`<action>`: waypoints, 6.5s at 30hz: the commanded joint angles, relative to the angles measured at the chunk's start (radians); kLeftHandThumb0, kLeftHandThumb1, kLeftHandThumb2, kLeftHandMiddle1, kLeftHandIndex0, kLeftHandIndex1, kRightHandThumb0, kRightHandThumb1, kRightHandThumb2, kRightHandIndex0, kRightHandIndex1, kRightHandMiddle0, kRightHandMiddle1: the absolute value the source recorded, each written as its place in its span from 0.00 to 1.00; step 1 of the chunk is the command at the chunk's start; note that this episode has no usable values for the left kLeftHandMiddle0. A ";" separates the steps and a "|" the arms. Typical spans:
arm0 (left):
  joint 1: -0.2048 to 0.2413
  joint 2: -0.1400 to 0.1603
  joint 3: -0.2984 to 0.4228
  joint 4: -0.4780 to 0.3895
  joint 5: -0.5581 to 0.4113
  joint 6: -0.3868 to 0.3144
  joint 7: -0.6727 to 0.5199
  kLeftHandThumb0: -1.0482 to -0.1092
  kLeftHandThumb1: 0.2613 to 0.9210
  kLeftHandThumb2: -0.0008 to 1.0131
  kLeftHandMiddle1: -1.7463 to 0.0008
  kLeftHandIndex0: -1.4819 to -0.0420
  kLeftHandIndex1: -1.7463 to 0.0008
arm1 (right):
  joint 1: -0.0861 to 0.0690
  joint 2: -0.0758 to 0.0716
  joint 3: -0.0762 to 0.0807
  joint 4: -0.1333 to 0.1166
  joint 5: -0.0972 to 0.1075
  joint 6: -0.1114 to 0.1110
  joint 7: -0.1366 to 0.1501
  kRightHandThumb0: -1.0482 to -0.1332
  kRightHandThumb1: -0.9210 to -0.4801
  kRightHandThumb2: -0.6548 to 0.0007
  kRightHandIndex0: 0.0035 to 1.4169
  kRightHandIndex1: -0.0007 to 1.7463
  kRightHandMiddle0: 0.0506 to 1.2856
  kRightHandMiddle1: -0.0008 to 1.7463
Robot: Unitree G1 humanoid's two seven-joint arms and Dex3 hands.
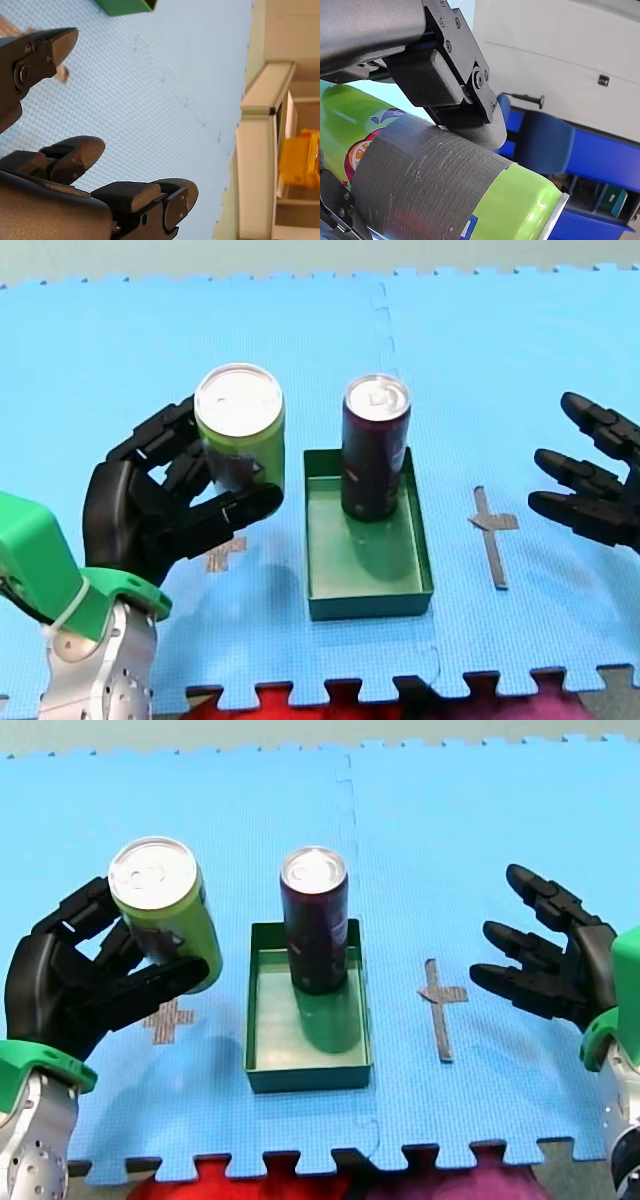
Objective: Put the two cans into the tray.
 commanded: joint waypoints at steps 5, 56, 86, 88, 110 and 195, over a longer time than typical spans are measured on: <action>0.007 0.002 -0.001 -0.030 -0.016 0.018 -0.010 0.71 0.77 0.00 1.00 0.14 1.00 | -0.004 -0.002 -0.001 -0.001 0.002 0.001 0.005 0.26 0.51 1.00 0.36 0.00 0.26 0.00; 0.049 -0.142 -0.179 -0.111 0.020 0.112 0.041 0.68 0.73 0.00 1.00 0.14 1.00 | -0.002 0.008 0.007 -0.010 0.005 -0.011 0.007 0.32 0.47 1.00 0.36 0.00 0.25 0.00; -0.008 -0.124 -0.149 0.038 0.123 -0.009 0.080 0.70 0.75 0.00 1.00 0.15 1.00 | -0.004 0.000 -0.008 -0.012 0.019 -0.022 0.010 0.29 0.48 1.00 0.36 0.00 0.25 0.00; -0.008 -0.122 -0.149 0.041 0.124 -0.011 0.077 0.70 0.75 0.00 1.00 0.15 1.00 | -0.005 0.000 -0.010 -0.013 0.021 -0.022 0.013 0.29 0.48 1.00 0.36 0.00 0.25 0.00; 0.009 -0.120 -0.179 0.011 0.129 0.019 0.041 0.71 0.75 0.00 1.00 0.15 1.00 | -0.009 0.001 -0.011 -0.018 0.024 -0.027 0.025 0.32 0.51 1.00 0.37 0.00 0.26 0.00; -0.015 -0.125 -0.188 0.231 0.203 -0.185 0.024 0.72 0.74 0.00 1.00 0.14 1.00 | 0.007 -0.001 -0.011 -0.033 0.045 -0.043 0.046 0.36 0.52 1.00 0.37 0.00 0.26 0.00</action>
